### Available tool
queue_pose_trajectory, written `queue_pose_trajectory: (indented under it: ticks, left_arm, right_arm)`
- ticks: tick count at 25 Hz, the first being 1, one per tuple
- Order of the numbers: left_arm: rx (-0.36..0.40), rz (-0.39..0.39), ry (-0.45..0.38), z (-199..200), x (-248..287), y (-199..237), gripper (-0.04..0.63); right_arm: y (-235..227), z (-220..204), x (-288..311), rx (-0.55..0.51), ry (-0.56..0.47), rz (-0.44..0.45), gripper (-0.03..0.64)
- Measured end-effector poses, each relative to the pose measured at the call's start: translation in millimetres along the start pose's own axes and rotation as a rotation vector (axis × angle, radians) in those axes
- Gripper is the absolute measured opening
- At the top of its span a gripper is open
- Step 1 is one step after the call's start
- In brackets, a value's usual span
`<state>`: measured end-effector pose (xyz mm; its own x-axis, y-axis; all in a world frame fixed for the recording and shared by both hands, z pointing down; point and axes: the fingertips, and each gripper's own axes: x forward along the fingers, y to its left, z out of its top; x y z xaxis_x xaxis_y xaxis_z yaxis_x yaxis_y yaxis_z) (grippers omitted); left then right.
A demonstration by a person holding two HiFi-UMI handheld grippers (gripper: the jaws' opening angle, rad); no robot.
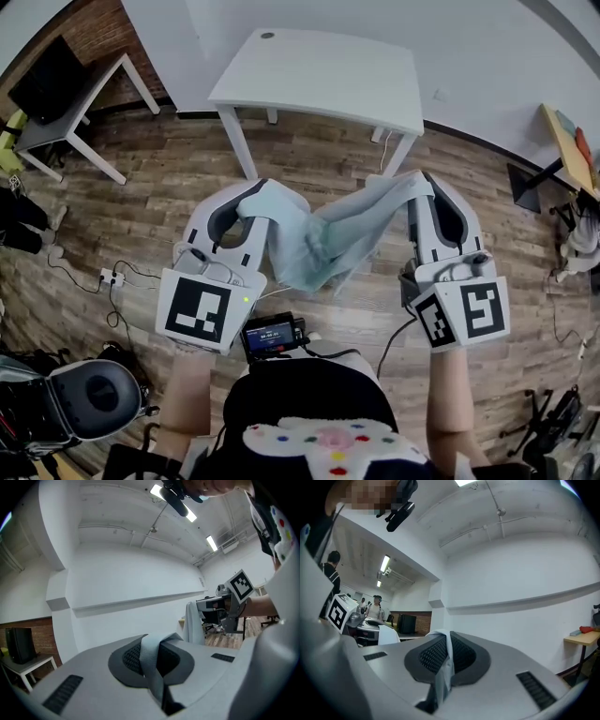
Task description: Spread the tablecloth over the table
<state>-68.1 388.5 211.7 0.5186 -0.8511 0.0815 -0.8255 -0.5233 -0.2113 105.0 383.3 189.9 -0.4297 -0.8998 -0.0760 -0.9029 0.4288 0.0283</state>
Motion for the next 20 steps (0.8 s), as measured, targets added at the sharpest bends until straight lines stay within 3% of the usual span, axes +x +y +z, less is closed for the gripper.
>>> queue_pose_trajectory:
  ticks: [15, 20]
  left_arm:
    - [0.011, -0.043, -0.035, -3, 9, -12, 0.014]
    - [-0.002, -0.063, -0.05, -14, 37, 7, 0.014]
  right_arm:
    - [-15, 11, -14, -0.006, -0.05, -0.054, 0.031]
    - [-24, 1, 10, -0.032, -0.04, -0.081, 0.031]
